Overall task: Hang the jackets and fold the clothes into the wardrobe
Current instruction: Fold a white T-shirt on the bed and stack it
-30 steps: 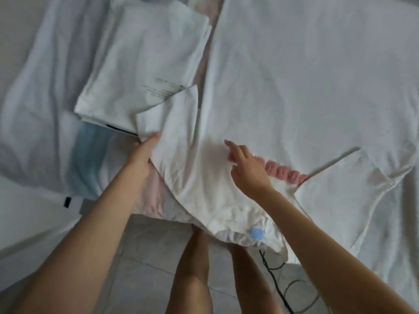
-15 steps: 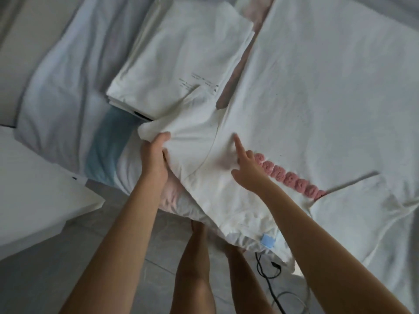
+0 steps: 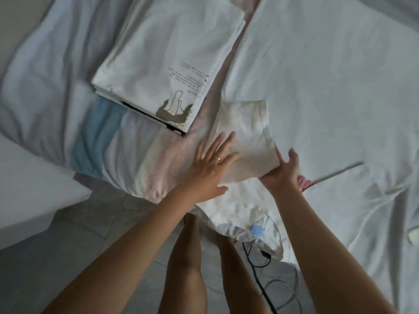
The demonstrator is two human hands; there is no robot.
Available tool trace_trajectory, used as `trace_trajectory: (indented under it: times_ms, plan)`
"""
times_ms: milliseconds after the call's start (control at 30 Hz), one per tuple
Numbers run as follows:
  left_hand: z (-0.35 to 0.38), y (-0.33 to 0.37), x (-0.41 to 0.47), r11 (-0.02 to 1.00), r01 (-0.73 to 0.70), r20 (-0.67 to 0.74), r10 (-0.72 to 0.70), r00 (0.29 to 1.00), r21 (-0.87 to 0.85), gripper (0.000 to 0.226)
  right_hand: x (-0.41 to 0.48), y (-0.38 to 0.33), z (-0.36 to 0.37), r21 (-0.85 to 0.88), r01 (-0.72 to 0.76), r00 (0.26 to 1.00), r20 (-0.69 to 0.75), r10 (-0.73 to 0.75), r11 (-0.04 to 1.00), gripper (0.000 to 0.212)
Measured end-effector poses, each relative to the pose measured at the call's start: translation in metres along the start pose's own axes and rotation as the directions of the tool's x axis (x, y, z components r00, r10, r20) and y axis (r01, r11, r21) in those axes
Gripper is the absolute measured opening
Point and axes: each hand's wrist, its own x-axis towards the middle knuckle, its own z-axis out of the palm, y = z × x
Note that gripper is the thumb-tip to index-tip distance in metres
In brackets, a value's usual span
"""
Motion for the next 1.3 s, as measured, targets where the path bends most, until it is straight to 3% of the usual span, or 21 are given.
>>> trace_trajectory:
  times_ms: [33, 100, 200, 334, 434, 601, 634, 701, 767, 801, 834, 901, 934, 1001, 1068, 1135, 1201, 1235, 1301]
  plan:
    - [0.01, -0.002, -0.009, 0.995, 0.1, 0.026, -0.099, 0.995, -0.029, 0.086, -0.009, -0.003, -0.012, -0.006, 0.012, 1.0, -0.027, -0.013, 1.0, 0.054]
    - [0.023, -0.011, -0.028, 0.967, 0.246, 0.059, -0.243, 0.968, -0.058, 0.093, -0.017, -0.003, -0.026, -0.244, 0.047, 0.996, -0.064, -0.064, 0.969, 0.046]
    - [0.036, -0.016, -0.052, 0.955, 0.291, 0.098, -0.285, 0.953, -0.051, 0.093, -0.018, 0.002, -0.033, -0.623, 0.165, 0.966, -0.056, -0.254, 0.765, 0.027]
    - [0.037, -0.011, -0.064, 0.958, 0.276, 0.029, -0.274, 0.961, -0.073, 0.067, -0.016, 0.01, -0.026, -0.863, 0.262, 0.853, -0.003, -0.523, 0.432, 0.028]
    - [0.035, -0.007, -0.066, 0.92, 0.335, -0.025, -0.347, 0.937, -0.203, 0.038, -0.019, 0.017, -0.03, -0.931, 0.247, 0.795, 0.034, -0.606, 0.271, 0.026]
    - [0.042, -0.005, -0.078, 0.74, 0.507, -0.113, -0.606, 0.787, -0.441, 0.023, -0.028, 0.015, -0.034, -0.979, 0.098, 0.766, -0.039, -0.641, 0.177, 0.021]
    - [0.042, -0.002, -0.078, 0.698, 0.552, -0.106, -0.659, 0.745, -0.456, 0.021, -0.028, 0.014, -0.03, -0.997, 0.043, 0.725, -0.015, -0.689, 0.066, 0.024]
    - [0.043, 0.005, -0.077, 0.587, 0.674, -0.06, -0.772, 0.633, -0.448, 0.016, -0.024, 0.014, -0.019, -0.974, -0.012, 0.608, 0.171, -0.775, -0.224, 0.042]
    - [0.042, 0.015, -0.072, 0.554, 0.743, -0.055, -0.813, 0.579, -0.376, 0.021, -0.016, 0.014, -0.001, -0.879, 0.094, 0.594, 0.427, -0.682, -0.468, 0.059]
    - [0.043, 0.019, -0.071, 0.619, 0.727, -0.081, -0.775, 0.627, -0.298, 0.028, -0.01, 0.017, 0.009, -0.776, 0.171, 0.624, 0.562, -0.542, -0.608, 0.064]
    - [0.044, 0.022, -0.069, 0.721, 0.663, -0.098, -0.689, 0.719, -0.203, 0.037, -0.001, 0.02, 0.018, -0.618, 0.244, 0.648, 0.677, -0.349, -0.748, 0.066]
    - [0.049, 0.018, -0.07, 0.889, 0.456, -0.014, -0.456, 0.89, 0.03, 0.06, 0.02, 0.022, 0.028, -0.224, 0.363, 0.638, 0.767, 0.066, -0.905, 0.063]
    - [0.054, 0.012, -0.072, 0.921, 0.374, 0.062, -0.382, 0.922, 0.111, 0.067, 0.033, 0.02, 0.029, -0.073, 0.38, 0.633, 0.748, 0.202, -0.922, 0.061]
    - [0.063, -0.002, -0.078, 0.935, 0.317, 0.179, -0.344, 0.922, 0.159, 0.07, 0.052, 0.005, 0.03, 0.046, 0.336, 0.654, 0.708, 0.268, -0.941, 0.06]
    - [0.072, -0.01, -0.091, 0.937, 0.318, 0.272, -0.348, 0.897, 0.148, 0.071, 0.066, -0.02, 0.029, -0.027, 0.27, 0.696, 0.697, 0.176, -0.962, 0.065]
    - [0.074, -0.004, -0.101, 0.93, 0.349, 0.317, -0.368, 0.874, 0.119, 0.074, 0.071, -0.04, 0.023, -0.248, 0.177, 0.734, 0.678, -0.04, -0.952, 0.069]
    - [0.071, 0.007, -0.101, 0.903, 0.421, 0.347, -0.424, 0.837, 0.087, 0.074, 0.06, -0.046, 0.016, -0.396, 0.056, 0.712, 0.659, -0.241, -0.916, 0.069]
    - [0.068, 0.013, -0.098, 0.883, 0.465, 0.331, -0.457, 0.825, 0.059, 0.073, 0.054, -0.04, 0.01, -0.398, 0.044, 0.684, 0.681, -0.263, -0.917, 0.068]
    - [0.06, 0.023, -0.082, 0.897, 0.441, 0.196, -0.439, 0.877, 0.031, 0.066, 0.037, -0.02, -0.003, -0.268, 0.13, 0.649, 0.751, -0.123, -0.954, 0.067]
